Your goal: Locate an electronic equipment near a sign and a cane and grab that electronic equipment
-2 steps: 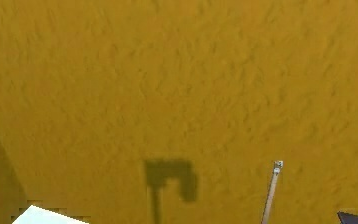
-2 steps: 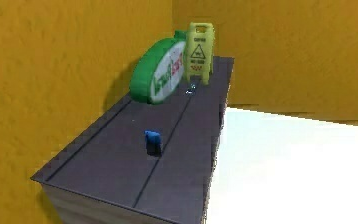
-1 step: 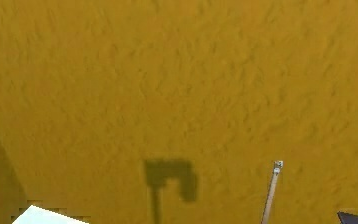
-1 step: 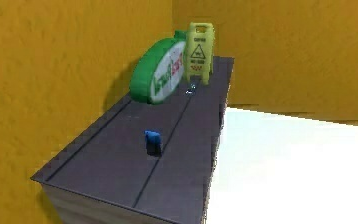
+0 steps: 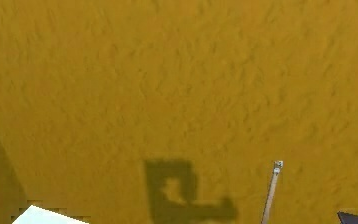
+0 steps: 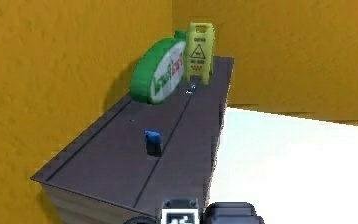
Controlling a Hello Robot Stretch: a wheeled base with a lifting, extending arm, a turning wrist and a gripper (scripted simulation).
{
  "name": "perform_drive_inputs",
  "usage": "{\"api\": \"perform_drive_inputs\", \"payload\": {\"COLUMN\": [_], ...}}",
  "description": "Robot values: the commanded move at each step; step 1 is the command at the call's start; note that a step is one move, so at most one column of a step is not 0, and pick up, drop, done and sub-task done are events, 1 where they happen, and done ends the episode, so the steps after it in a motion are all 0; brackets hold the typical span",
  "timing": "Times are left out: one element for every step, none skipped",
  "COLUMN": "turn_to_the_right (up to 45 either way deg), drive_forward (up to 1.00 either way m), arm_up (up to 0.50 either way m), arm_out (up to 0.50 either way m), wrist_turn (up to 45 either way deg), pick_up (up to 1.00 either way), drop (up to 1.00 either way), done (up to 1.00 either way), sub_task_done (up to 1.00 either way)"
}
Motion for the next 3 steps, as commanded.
{"api": "perform_drive_inputs", "payload": {"turn_to_the_right": [0.0, 0.0, 0.0], "drive_forward": [0.00, 0.00, 0.00], "arm_up": [0.00, 0.00, 0.00], "arm_out": [0.42, 0.00, 0.00], "wrist_turn": [0.0, 45.0, 45.0], "pick_up": [0.00, 0.00, 0.00], "drop": [0.00, 0.00, 0.00], "done": [0.00, 0.00, 0.00], "sub_task_done": [0.00, 0.00, 0.00]}}
